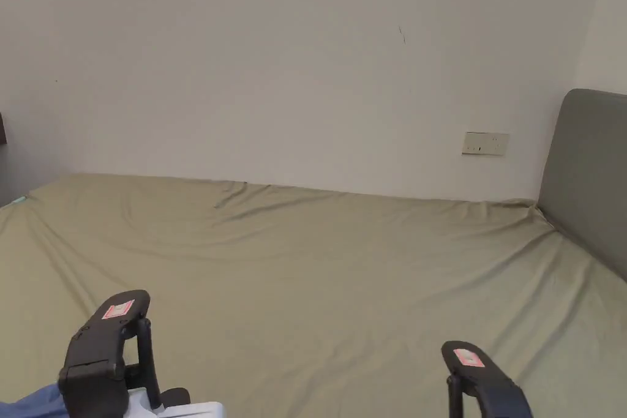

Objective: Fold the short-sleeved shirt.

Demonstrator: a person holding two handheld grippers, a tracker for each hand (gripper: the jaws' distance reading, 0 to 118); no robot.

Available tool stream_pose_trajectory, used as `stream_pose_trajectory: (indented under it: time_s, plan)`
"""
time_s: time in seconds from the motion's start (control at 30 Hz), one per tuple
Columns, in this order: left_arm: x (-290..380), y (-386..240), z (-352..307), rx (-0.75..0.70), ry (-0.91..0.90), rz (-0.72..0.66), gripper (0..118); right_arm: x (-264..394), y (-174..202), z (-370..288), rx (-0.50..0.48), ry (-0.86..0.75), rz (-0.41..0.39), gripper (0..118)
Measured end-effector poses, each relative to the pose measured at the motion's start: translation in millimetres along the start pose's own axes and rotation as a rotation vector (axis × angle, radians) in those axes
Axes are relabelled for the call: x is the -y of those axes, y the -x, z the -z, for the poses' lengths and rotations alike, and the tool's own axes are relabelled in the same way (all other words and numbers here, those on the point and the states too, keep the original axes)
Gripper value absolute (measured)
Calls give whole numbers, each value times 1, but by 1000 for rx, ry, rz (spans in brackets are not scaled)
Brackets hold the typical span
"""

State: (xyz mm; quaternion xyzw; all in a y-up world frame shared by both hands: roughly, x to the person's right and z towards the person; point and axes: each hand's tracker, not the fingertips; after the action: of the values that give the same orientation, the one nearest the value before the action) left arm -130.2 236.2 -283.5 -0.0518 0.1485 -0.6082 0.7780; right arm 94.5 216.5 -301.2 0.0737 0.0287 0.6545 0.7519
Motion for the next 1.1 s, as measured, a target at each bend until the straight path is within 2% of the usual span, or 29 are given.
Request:
stream_pose_trajectory:
  time_s: [0.03, 0.1, 0.17, 0.27, 0.37, 0.43, 0.47, 0.53, 0.6, 0.67, 0.73, 0.83, 0.93, 1.1]
  plan:
    - [-1, 6, 0, 8, 8, -93, 118, 1, -5, 2, 20, 13, 75, 118]
    - [-1, 21, 1, 34, 24, -314, 118, 4, -19, 4, 17, 43, 272, 118]
    - [5, 42, 3, 81, 51, -625, 118, 14, -39, 6, -28, 82, 575, 118]
    - [22, 64, 6, 189, 86, -960, 118, 31, -58, 3, -79, 86, 1002, 118]
    - [43, 74, 6, 200, 34, -1268, 118, 49, -65, -5, -74, 41, 1305, 118]
    - [54, 75, 5, 190, 1, -1447, 118, 60, -65, -13, -38, -49, 1428, 118]
    - [58, 75, 3, 163, -5, -1501, 118, 61, -66, -16, -13, -60, 1448, 118]
    - [57, 73, -1, 84, -2, -1536, 118, 64, -62, -18, 22, -37, 1408, 118]
    - [56, 70, -2, 12, 28, -1492, 118, 64, -61, -18, 64, 22, 1336, 118]
    - [54, 67, -1, 39, 63, -1378, 118, 63, -57, -20, 140, 53, 1326, 118]
    - [51, 67, 0, 132, 95, -1276, 118, 68, -59, -18, 121, 51, 1336, 118]
    - [39, 61, -6, 97, 78, -1187, 118, 69, -60, -16, 108, 67, 1355, 118]
    - [34, 59, -7, 105, 82, -1180, 118, 66, -60, -18, 99, 71, 1379, 118]
    - [29, 57, -9, 121, 73, -1154, 118, 60, -58, -20, 109, 65, 1338, 118]
